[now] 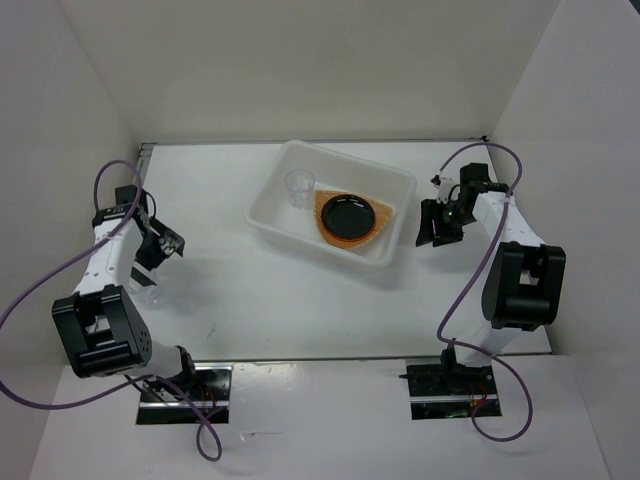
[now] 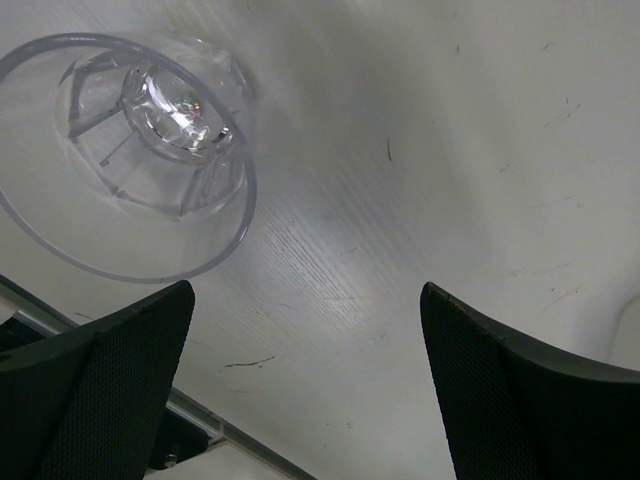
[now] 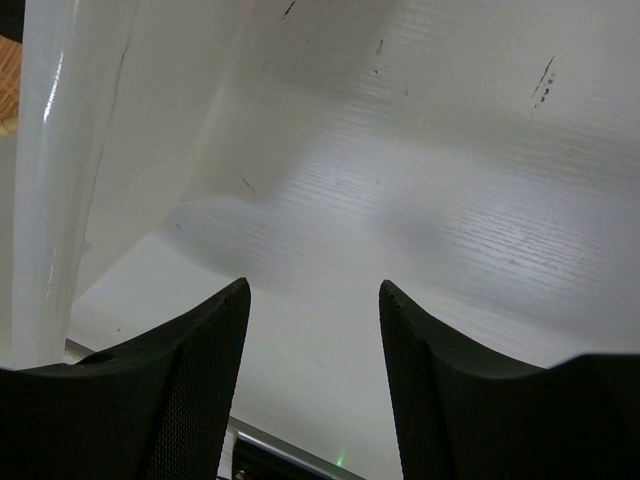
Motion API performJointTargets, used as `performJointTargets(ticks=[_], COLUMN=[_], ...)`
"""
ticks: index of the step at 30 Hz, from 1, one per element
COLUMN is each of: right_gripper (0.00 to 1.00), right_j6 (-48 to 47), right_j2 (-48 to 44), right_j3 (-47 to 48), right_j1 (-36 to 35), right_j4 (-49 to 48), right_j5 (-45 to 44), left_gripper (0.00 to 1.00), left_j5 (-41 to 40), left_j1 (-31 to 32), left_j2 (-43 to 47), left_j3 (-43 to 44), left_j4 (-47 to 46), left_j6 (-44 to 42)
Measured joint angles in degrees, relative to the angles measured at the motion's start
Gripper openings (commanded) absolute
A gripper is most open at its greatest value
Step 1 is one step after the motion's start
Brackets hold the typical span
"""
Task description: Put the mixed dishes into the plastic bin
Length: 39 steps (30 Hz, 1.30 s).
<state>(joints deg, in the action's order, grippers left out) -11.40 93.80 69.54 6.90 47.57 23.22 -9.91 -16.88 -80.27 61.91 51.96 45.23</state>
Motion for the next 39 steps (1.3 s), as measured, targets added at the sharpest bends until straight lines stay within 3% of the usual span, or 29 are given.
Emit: performJointTargets(ticks=[13,19,27,28,30,31,39], right_gripper=[0.60,0.60,0.60,0.60,0.60,0.60,0.60], right_j6=[0.0,0.0,0.0,0.0,0.0,0.0,0.0], right_j2=[0.0,0.0,0.0,0.0,0.0,0.0,0.0], right_j3=[-0.2,-0.2,-0.2,-0.2,-0.4,-0.5,-0.7], right_j1=[0.0,0.0,0.0,0.0,0.0,0.0,0.0], right_j4=[0.0,0.0,0.0,0.0,-0.1,-0.1,-0.1], right_j5=[-0.1,-0.1,-0.1,-0.1,-0.1,-0.2,-0.4], left_gripper=[1.00,1.00,0.87,0.84,0.50,0.03,0.00], left_j5=[-3.9,-4.4,-3.0,-2.6,-1.3,-1.0,2.1], left_j1=[-1.0,-2.1,-2.5,-2.6,-3.0,-3.3,-4.0], left_j2=[-1.0,-2.7,-9.7,-10.3,-11.3,-11.7,-7.6], left_j3=[6.3,5.0,2.3,2.3,2.3,2.3,3.4], left_j4=[-1.4,-3.8,-7.1,-7.5,-8.2,-8.4,-8.8], left_j6=[-3.3,-4.8,-6.5,-6.7,-7.7,-7.9,-6.2])
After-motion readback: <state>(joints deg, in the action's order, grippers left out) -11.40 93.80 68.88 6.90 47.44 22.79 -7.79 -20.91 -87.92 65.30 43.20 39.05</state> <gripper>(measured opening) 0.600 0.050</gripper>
